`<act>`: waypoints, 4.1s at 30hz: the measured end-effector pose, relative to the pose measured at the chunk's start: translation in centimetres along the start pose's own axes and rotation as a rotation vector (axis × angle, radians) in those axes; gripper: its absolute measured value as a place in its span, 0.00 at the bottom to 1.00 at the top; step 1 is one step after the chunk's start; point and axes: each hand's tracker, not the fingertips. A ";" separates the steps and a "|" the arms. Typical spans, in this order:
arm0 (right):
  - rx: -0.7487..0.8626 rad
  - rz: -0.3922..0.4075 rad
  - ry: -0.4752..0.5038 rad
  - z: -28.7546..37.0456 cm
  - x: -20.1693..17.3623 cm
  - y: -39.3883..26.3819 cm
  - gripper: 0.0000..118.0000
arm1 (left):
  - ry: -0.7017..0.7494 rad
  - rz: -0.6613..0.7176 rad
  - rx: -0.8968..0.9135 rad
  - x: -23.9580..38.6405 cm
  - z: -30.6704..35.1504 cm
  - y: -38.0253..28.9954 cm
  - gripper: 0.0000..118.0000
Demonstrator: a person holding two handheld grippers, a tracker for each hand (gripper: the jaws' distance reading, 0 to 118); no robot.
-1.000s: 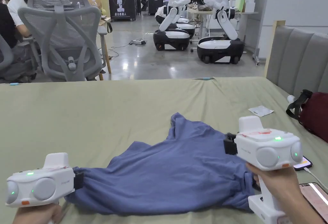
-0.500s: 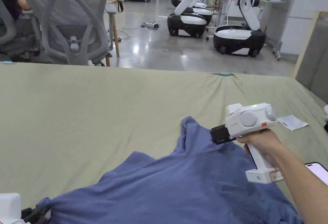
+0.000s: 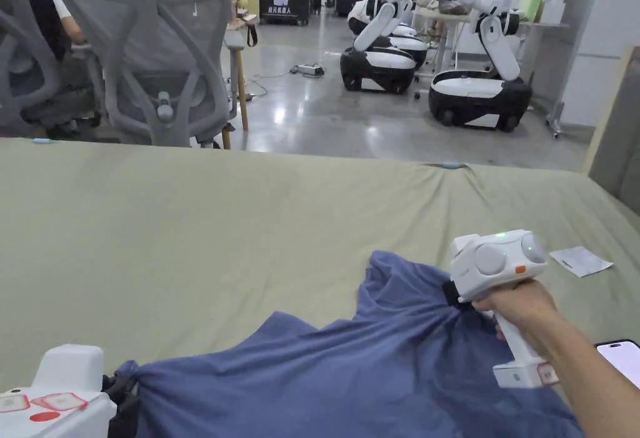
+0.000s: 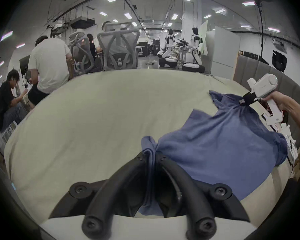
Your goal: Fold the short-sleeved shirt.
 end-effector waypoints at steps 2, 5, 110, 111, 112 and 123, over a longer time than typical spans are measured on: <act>0.070 -0.006 -0.001 3.4 0.2 0.7 0.01 | 0.002 -0.040 0.039 0.6 0.2 2.6 0.05; 0.173 0.035 -0.058 9.7 1.2 2.9 0.01 | 0.029 -0.126 0.138 1.7 0.9 8.2 0.05; 0.571 -0.314 -0.228 30.3 -10.3 -34.3 0.00 | 0.041 0.022 0.228 -1.3 14.0 -10.1 0.15; 0.566 -0.307 -0.223 30.3 -10.3 -34.3 0.00 | 0.034 0.007 0.182 -1.4 13.1 -9.8 0.38; 0.564 -0.302 -0.221 30.3 -10.3 -34.3 0.00 | 0.036 0.007 0.146 -1.5 12.1 -9.7 0.71; 0.512 -0.267 -0.213 29.0 -10.4 -33.9 0.00 | 0.021 -0.012 -0.163 -2.7 3.9 -9.5 0.59</act>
